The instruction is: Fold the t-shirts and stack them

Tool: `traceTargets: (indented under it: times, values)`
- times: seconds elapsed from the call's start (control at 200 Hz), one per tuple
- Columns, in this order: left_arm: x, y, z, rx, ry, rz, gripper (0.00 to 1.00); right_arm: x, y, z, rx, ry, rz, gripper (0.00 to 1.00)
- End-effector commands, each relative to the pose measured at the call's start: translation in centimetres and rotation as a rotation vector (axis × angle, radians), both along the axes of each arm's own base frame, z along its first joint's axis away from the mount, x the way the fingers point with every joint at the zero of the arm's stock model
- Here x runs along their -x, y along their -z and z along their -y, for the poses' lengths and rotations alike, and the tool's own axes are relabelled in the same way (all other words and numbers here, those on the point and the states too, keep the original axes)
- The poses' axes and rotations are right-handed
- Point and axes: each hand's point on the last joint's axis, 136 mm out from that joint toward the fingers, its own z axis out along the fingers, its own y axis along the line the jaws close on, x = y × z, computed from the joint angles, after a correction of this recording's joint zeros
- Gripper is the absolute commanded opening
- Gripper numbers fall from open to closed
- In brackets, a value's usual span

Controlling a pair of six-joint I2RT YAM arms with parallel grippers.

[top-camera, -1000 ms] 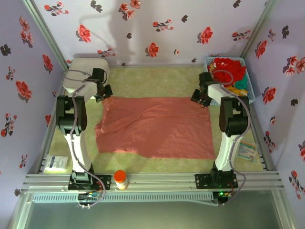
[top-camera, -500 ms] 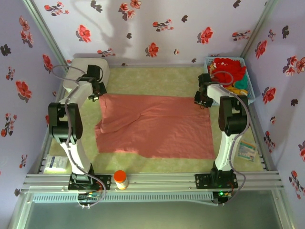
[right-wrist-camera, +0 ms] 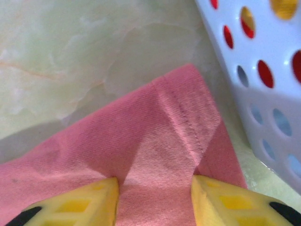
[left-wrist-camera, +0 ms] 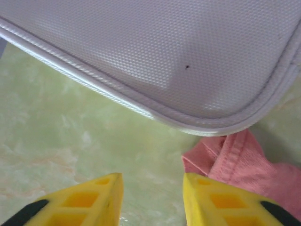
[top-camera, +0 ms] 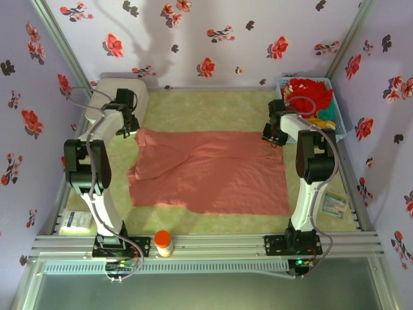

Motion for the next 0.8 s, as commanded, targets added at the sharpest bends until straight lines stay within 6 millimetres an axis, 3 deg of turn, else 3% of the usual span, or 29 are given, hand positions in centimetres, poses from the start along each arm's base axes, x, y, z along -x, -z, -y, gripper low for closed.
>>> traceTargets:
  times: [0.0, 0.12, 0.155, 0.225, 0.415, 0.525, 0.665, 0.795]
  values:
    - [0.8, -2.8, -0.3, -0.027, 0.012, 0.016, 0.4, -0.6, -3.3, -1.1, -0.021, -0.06, 0.082, 0.49]
    - [2.9, -3.7, 2.4, -0.001, 0.087, 0.0, 0.42, -0.2, -5.0, -2.1, -0.034, -0.091, 0.12, 0.56]
    - [3.8, -3.7, 3.4, 0.012, 0.107, -0.002, 0.47, 0.0, -5.4, -2.4, -0.035, -0.099, 0.125, 0.59]
    - [5.7, -2.6, 5.2, 0.052, 0.15, -0.028, 0.55, 0.9, -5.9, -2.8, -0.038, -0.11, 0.13, 0.63]
    - [11.1, 0.4, 9.8, 0.137, 0.29, -0.121, 0.56, 4.6, -5.9, -3.0, -0.046, -0.109, 0.104, 0.75]
    - [13.8, 1.3, 12.5, 0.108, 0.429, -0.166, 0.54, 7.0, -5.7, -3.0, -0.057, -0.097, 0.088, 0.76]
    - [15.7, 2.4, 14.6, 0.041, 0.57, -0.191, 0.53, 9.0, -5.4, -3.1, -0.092, -0.087, 0.081, 0.76]
    - [16.2, 3.5, 15.8, 0.008, 0.617, -0.208, 0.51, 9.6, -5.3, -2.9, -0.083, -0.087, 0.075, 0.76]
